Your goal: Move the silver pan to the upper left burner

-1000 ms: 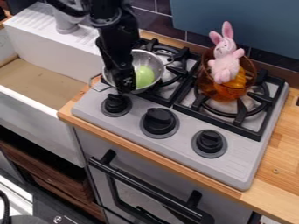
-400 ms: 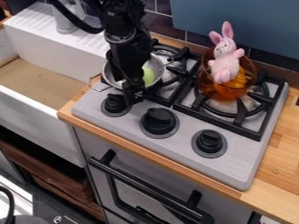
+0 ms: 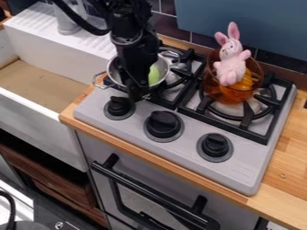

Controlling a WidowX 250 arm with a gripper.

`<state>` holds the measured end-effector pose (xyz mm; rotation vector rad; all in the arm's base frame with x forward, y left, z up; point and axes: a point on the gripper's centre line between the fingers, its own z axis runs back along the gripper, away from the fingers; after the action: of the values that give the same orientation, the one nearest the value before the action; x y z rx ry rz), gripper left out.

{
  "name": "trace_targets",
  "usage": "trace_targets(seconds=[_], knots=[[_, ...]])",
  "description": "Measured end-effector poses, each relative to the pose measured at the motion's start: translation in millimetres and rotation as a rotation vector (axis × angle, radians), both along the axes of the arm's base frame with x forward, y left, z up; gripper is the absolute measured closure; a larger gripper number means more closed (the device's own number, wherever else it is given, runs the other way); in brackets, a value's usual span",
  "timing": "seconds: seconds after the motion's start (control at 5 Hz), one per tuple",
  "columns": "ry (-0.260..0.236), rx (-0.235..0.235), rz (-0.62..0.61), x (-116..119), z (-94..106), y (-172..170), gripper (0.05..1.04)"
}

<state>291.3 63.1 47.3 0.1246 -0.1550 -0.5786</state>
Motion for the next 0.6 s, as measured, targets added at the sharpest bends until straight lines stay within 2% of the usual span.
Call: trace_targets(seconds=[0.2, 0.4, 0.6], knots=[[-0.016, -0.01, 0.009, 4, 2.2, -2, 0.905], [-0.062, -0.005, 0.047, 12, 6.1, 0, 1.0], [-0.09, -0.008, 0.097, 18, 9.5, 2, 1.019]])
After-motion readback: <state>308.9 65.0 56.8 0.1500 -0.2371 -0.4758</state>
